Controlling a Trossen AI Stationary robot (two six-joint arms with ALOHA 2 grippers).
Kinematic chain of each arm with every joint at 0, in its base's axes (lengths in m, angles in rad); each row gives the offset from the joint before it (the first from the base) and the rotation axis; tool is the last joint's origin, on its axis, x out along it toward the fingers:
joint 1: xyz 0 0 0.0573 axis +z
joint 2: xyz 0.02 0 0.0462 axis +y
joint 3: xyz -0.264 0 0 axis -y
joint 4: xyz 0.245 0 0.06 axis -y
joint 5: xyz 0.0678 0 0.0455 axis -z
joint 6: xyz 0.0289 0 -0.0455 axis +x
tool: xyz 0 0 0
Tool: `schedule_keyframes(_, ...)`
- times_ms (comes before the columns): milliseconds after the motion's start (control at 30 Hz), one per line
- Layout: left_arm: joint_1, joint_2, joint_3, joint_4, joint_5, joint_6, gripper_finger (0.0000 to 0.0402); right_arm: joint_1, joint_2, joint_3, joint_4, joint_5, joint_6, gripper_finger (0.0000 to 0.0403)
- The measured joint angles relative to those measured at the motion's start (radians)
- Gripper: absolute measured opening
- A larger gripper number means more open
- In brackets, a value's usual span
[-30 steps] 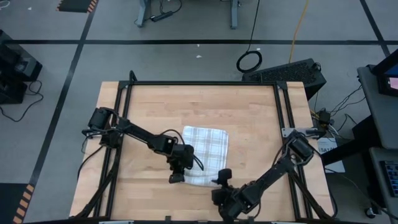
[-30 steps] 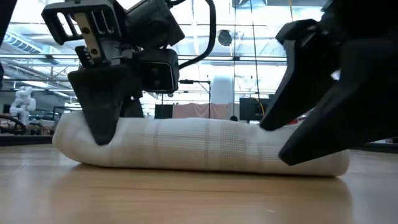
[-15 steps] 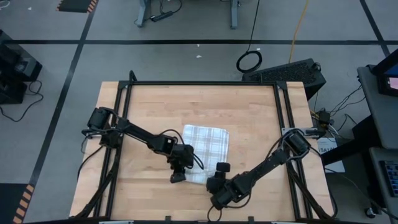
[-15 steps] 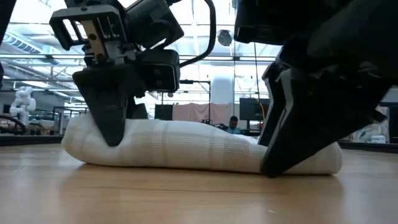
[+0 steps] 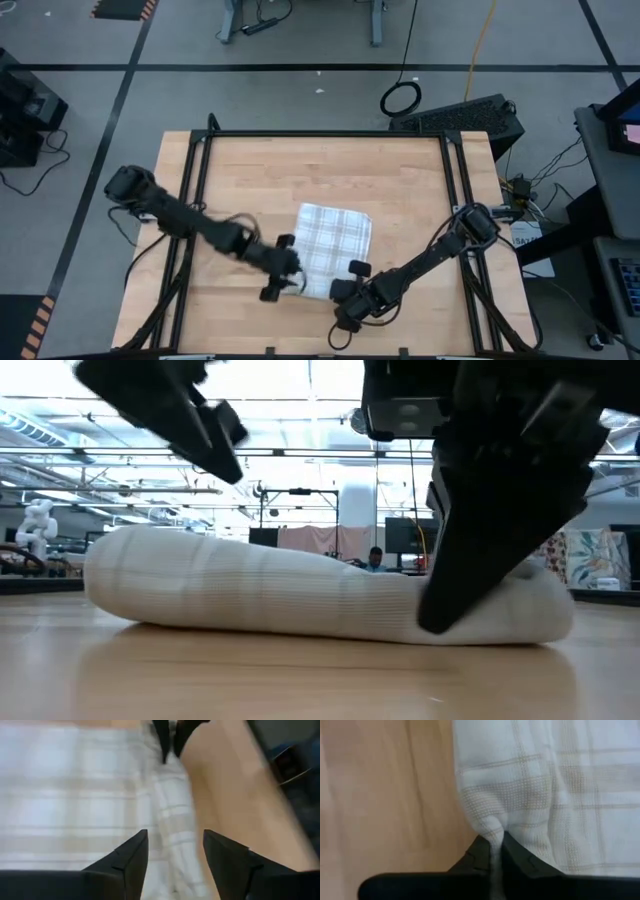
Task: Roll towel
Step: Roll the towel
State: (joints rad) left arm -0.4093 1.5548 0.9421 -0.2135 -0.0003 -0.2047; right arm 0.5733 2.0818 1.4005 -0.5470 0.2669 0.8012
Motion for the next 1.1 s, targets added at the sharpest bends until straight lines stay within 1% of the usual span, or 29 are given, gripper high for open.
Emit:
schedule_keyframes(67, -0.091, 0.009, 0.000, 0.011, -0.168, 0.051, 0.0202, -0.008, -0.016, -0.002, -0.005, -0.041, 0.018, 0.0019)
schedule_keyframes(133, -0.170, 0.044, 0.000, 0.069, -0.298, 0.070, 0.0211, -0.019, -0.033, -0.003, -0.015, -0.088, 0.027, 0.0020)
schedule_keyframes(233, -0.250, 0.113, -0.001, 0.136, -0.444, 0.115, 0.0232, -0.041, -0.053, -0.003, -0.012, -0.166, 0.034, 0.0017)
schedule_keyframes(300, -0.277, 0.154, -0.001, 0.197, -0.507, 0.141, 0.0251, -0.058, -0.059, -0.003, -0.006, -0.193, 0.033, 0.0015)
schedule_keyframes(367, -0.294, 0.187, -0.001, 0.230, -0.530, 0.165, 0.0270, -0.072, -0.059, -0.003, -0.002, -0.224, 0.029, 0.0015)
schedule_keyframes(467, -0.307, 0.237, -0.001, 0.259, -0.536, 0.185, 0.0293, -0.092, -0.059, -0.003, -0.001, -0.247, 0.029, 0.0015)
schedule_keyframes(567, -0.315, 0.280, -0.001, 0.245, -0.558, 0.187, 0.0300, -0.102, -0.059, -0.003, 0.000, -0.250, 0.033, 0.0014)
schedule_keyframes(633, -0.318, 0.302, -0.001, 0.219, -0.572, 0.185, 0.0295, -0.102, -0.059, -0.003, 0.005, -0.249, 0.031, 0.0014)
schedule_keyframes(800, -0.315, 0.325, -0.001, 0.172, -0.631, 0.159, 0.0261, -0.101, -0.060, -0.003, 0.005, -0.249, 0.009, 0.0014)
schedule_keyframes(933, -0.296, 0.324, -0.001, 0.159, -0.628, 0.159, 0.0228, -0.099, -0.060, -0.003, 0.005, -0.267, -0.021, 0.0013)
schedule_keyframes(967, -0.288, 0.324, -0.001, 0.156, -0.612, 0.159, 0.0219, -0.099, -0.060, -0.003, 0.005, -0.269, -0.031, 0.0013)
schedule_keyframes(1033, -0.264, 0.324, -0.001, 0.147, -0.544, 0.158, 0.0196, -0.099, -0.061, -0.003, 0.005, -0.269, -0.043, 0.0013)
schedule_keyframes(1100, -0.237, 0.331, 0.000, 0.149, -0.489, 0.157, 0.0165, -0.099, -0.061, -0.003, 0.005, -0.270, -0.054, 0.0013)
